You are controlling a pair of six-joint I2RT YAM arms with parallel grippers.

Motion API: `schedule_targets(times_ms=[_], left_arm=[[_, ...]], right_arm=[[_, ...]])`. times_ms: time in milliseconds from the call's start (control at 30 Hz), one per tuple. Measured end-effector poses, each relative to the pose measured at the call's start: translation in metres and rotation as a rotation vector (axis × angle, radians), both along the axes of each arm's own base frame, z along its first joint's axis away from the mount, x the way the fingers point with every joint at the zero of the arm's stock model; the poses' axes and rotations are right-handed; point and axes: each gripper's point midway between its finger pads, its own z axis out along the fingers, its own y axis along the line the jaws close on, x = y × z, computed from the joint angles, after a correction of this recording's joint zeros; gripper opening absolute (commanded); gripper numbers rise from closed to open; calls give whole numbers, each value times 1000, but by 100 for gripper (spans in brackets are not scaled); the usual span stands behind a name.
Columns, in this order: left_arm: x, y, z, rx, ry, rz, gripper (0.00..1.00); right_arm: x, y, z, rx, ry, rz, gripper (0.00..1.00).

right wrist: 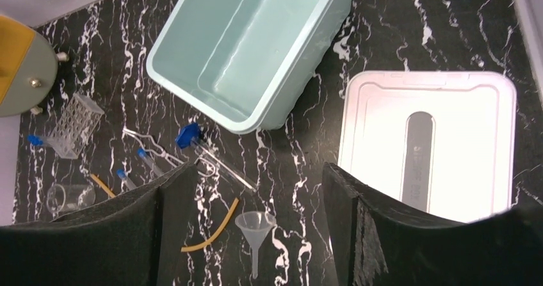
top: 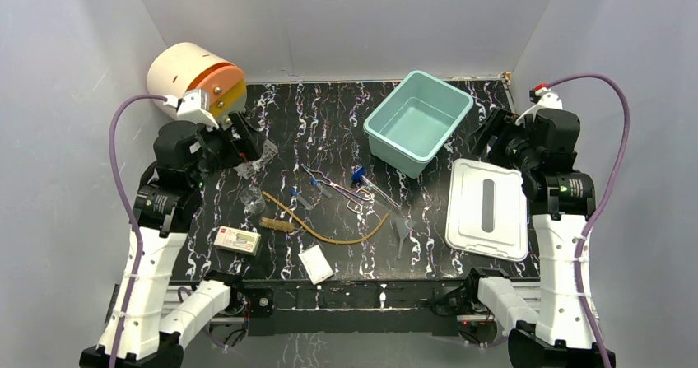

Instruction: Organize the chemistry lab equipment

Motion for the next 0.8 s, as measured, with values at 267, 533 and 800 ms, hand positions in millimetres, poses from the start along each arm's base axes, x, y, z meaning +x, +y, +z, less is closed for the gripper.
schedule_targets(times_ms=[267,533,800], left_arm=[[-12,-21,3,-64,-27,-103,98],[-13,-64,-12,-142,15,-329,98],[-7,-93,-40,-226,118,-428,98]], right_arm=[[-29,15,-29,58,107,63,83],[-79,36,-100,167,364,127,79],[-114,52,-168,300,606,109,75]])
